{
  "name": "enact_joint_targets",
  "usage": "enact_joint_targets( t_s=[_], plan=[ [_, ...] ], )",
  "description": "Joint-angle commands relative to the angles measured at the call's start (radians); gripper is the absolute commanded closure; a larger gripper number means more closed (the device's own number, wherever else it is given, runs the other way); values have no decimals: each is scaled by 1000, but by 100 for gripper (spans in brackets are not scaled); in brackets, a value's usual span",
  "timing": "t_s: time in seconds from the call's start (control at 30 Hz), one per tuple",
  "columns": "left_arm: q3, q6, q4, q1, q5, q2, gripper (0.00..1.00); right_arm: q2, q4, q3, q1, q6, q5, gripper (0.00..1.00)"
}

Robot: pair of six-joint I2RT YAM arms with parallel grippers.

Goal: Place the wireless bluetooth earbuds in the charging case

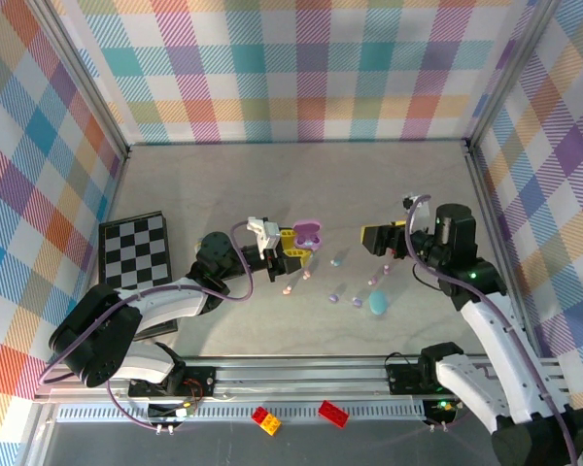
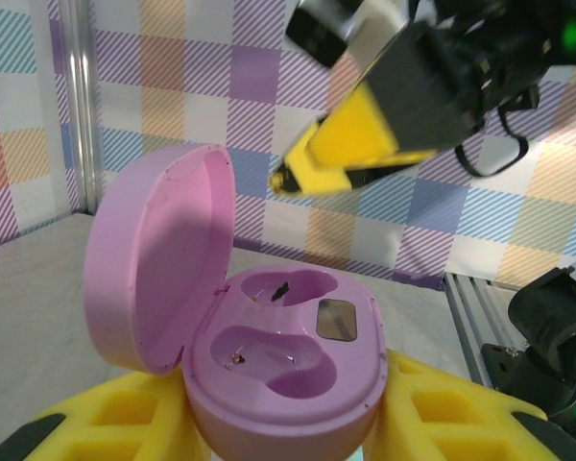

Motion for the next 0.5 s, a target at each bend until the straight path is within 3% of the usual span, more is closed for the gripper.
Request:
enact_joint_targets(
  t_s=[0.0, 0.2, 0.47],
  plan=[
    [-10, -4, 49, 10, 26, -24, 62, 49, -32, -59, -38, 218, -30, 17],
    [-8, -3, 54, 10, 32, -30, 62, 226, -96, -107, -52, 215, -62, 21],
    [-6, 0, 49, 10, 37, -33, 62, 383, -9, -173, -63, 258, -56, 30]
  ],
)
